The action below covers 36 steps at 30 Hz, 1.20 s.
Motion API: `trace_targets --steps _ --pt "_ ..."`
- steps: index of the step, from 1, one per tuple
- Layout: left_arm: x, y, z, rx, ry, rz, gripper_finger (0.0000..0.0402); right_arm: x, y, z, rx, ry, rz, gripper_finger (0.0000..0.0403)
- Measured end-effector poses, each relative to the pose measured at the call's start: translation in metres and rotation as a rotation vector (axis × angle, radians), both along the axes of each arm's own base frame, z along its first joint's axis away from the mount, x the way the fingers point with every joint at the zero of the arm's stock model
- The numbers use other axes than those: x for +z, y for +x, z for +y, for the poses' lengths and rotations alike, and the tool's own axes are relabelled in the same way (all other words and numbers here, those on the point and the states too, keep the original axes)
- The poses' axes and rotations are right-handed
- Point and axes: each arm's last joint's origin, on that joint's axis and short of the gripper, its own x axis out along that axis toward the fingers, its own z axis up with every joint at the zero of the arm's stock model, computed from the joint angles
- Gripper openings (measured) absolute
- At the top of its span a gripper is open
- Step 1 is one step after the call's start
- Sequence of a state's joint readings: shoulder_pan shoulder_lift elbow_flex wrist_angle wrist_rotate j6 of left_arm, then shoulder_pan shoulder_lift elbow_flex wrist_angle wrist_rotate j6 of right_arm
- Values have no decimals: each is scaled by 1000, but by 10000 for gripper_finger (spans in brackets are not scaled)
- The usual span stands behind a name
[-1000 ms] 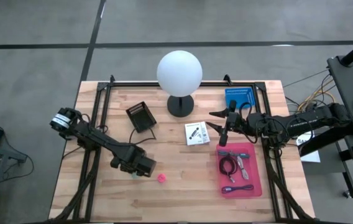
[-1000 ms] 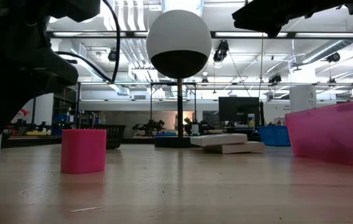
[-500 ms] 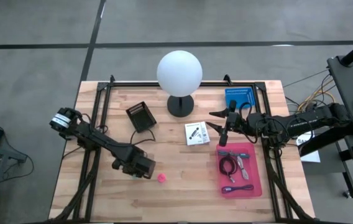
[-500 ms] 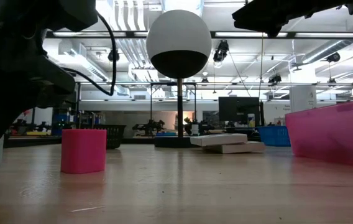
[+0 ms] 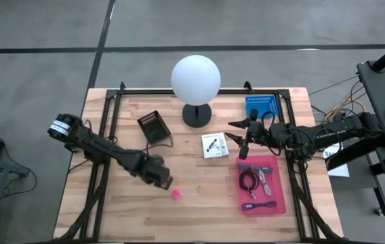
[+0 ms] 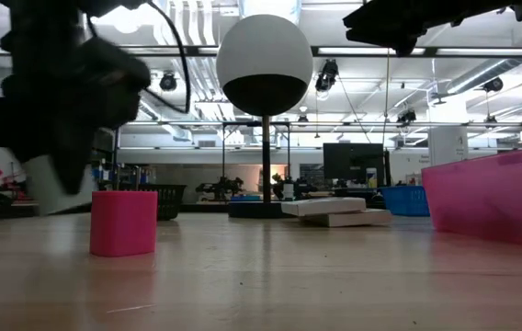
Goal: Pick and place items into bin
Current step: Put the blue charger cable adapter into the black bin
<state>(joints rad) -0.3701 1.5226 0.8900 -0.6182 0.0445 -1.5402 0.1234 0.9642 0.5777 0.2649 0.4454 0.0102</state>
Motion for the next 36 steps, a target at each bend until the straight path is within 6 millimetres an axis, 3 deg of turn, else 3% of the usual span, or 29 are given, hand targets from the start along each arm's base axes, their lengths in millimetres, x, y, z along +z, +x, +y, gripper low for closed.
trace_targets --steps 16,21,26,36 --pt "66 -1 64 58 232 -415 102 0 0 0 -3 21 -7 185" --pt "77 -6 85 86 344 -452 102 0 0 0 -6 52 -18 185" --pt "78 -12 108 109 409 -432 102 0 0 0 -7 65 -22 185" --pt "60 -24 142 180 448 -233 102 0 0 0 -7 65 -20 185"
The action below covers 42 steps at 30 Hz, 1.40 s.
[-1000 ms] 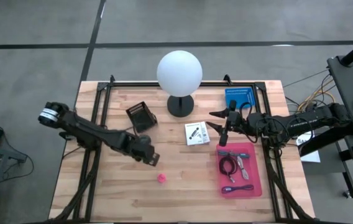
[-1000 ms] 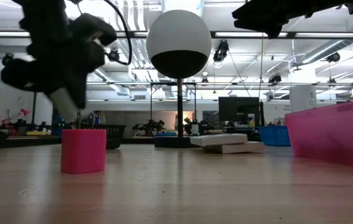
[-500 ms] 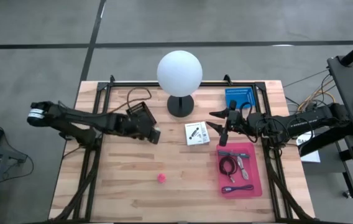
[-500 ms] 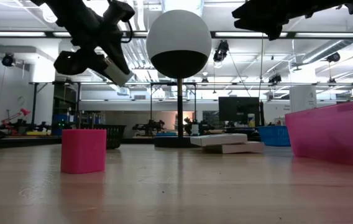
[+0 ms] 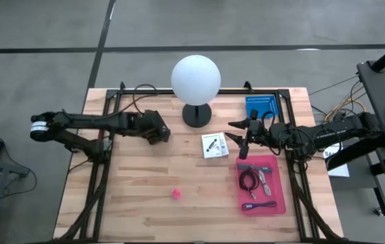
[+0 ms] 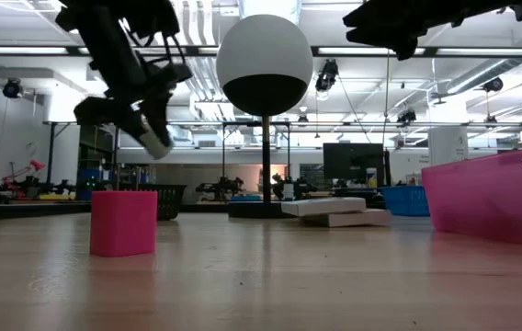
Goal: Pick and place items into bin
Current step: Put the blue charger cable adapter into the black bin
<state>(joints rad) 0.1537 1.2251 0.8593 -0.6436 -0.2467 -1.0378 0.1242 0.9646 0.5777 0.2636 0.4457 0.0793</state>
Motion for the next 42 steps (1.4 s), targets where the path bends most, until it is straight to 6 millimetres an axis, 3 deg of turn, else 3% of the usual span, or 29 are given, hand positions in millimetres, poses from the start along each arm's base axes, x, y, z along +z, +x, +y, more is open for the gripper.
trace_targets --steps 9,26,42 --pt "-6 -13 12 63 -29 119 102 -1 0 0 0 -5 15 185" --pt "-31 0 13 95 -165 201 118 -7 -1 0 -14 88 26 185" --pt "-32 0 14 69 -155 217 122 -8 -1 0 -11 66 35 185"
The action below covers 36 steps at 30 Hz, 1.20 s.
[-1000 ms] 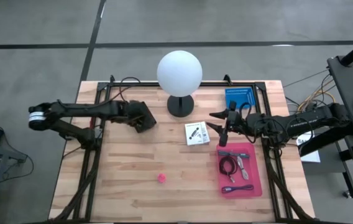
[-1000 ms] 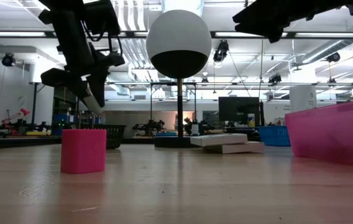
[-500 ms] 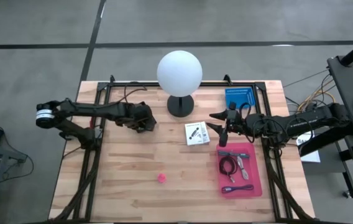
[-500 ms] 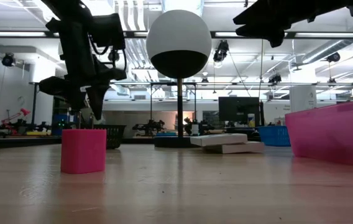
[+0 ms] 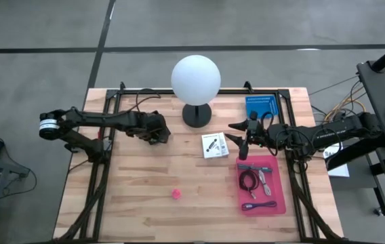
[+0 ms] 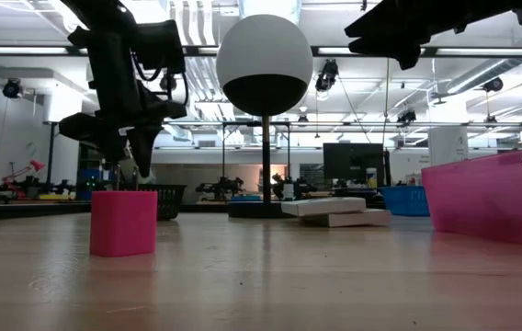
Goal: Pick and place items into bin
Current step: Put the blue charger cable adapter into the black bin, then put the pink charger cable adapter into the black bin
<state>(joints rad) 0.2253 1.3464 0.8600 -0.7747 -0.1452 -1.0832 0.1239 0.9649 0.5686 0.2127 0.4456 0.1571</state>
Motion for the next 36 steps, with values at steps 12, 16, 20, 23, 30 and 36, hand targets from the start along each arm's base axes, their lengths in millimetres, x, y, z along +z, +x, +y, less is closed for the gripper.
trace_targets --steps 12,16,20,23,30,36 --pt "0 -1 2 8 0 2 148 0 0 0 0 0 0 185" --pt "0 -1 2 9 0 2 165 0 0 0 0 0 0 185" --pt "0 -1 2 -25 3 7 173 0 0 0 0 0 0 185" --pt "2 0 2 -40 0 1 173 0 0 0 0 0 0 185" --pt "16 7 2 -58 -26 -67 173 0 0 0 0 0 0 185" --pt "35 18 3 -142 -31 -157 173 0 0 0 0 -1 1 185"
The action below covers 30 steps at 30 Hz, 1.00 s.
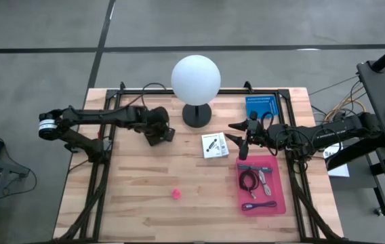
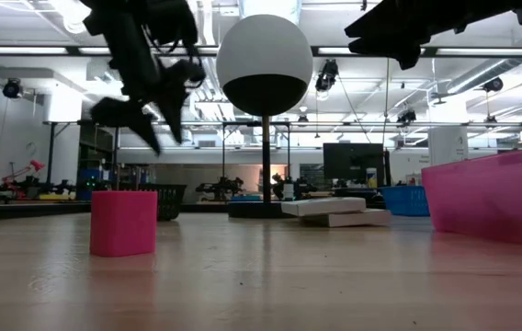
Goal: Pick and place items into bin
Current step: Put the pink charger cable adapter into the black bin
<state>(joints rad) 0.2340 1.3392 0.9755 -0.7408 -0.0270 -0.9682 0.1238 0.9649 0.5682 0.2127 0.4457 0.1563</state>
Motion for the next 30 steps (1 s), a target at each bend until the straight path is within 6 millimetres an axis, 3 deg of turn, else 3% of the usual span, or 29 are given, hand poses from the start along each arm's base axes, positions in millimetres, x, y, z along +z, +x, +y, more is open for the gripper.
trace_targets --steps 10,19,26,30 --pt "40 41 -2 -270 37 -582 173 0 0 0 3 -19 7 185" --pt "80 58 -37 -448 87 -1018 173 0 0 0 4 -19 6 185" --pt "84 58 -77 -498 77 -1055 173 0 0 0 5 -16 5 185" --pt "76 58 -93 -470 128 -1009 173 0 0 0 6 -16 6 185"
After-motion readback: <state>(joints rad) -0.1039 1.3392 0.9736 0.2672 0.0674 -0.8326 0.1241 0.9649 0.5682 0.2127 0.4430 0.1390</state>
